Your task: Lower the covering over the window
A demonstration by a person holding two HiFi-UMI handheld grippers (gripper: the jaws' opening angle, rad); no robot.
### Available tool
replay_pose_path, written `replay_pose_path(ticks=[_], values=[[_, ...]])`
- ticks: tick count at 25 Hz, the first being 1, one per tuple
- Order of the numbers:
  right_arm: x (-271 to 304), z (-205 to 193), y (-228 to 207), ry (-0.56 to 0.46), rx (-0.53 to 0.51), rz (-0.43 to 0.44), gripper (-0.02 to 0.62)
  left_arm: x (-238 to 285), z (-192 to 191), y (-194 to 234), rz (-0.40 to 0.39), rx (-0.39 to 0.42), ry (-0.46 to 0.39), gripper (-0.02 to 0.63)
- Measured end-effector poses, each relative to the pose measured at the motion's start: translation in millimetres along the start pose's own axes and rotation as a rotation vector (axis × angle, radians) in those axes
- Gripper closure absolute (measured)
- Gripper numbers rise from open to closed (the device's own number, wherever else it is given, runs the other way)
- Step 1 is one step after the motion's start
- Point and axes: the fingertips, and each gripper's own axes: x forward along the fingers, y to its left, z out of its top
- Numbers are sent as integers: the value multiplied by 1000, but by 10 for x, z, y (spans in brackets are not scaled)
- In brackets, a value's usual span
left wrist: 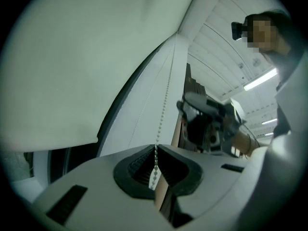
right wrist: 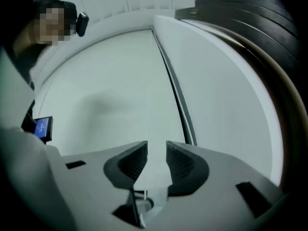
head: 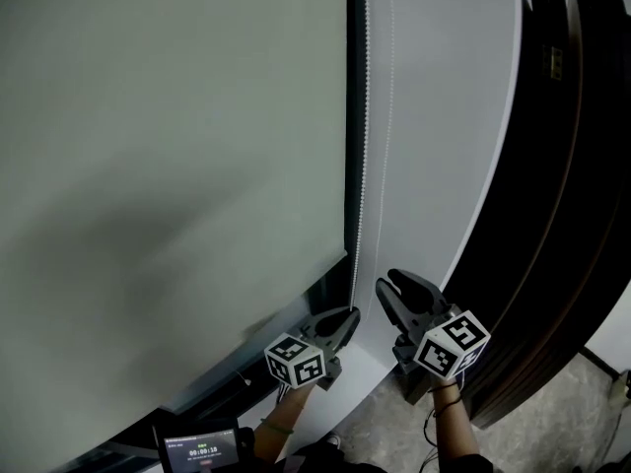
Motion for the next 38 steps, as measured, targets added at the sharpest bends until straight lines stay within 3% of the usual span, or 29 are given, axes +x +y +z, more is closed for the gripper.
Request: replay_pose_path(ticks=[6,11,14,16,19,22,27,32,34,38], values=[[515,1293,91,-111,-165,82,472,64,-7,1,-8,3,7,594],[896,2085,198,-177,-260,112,472,106,-6,-18,-19,3,10,594],[1034,2374,241,-212,-315,112,474,127,-11,-30,-21,1,4,594],[1039,2453,227,-238,-350,84,562,134,-4,-25,-21,0,-5,594],[961,2446,178,-263,-294,63,578,123,-30,-20,-12,4,7,594],[916,2234,116,-229,-265,48,580,85,-286,-7,13,3,96,594],[835,1464,-68,-152,-184,12,580,-137,-1021,80,64,-72,259,594],[617,771,-167,-92,-154,-45,580,-361,-1628,116,66,-66,451,592],[543,425,-190,-20,-185,-76,580,-412,-1646,130,60,-56,456,580],[370,-484,-351,127,-136,-123,580,-310,-1186,182,54,-50,311,554]])
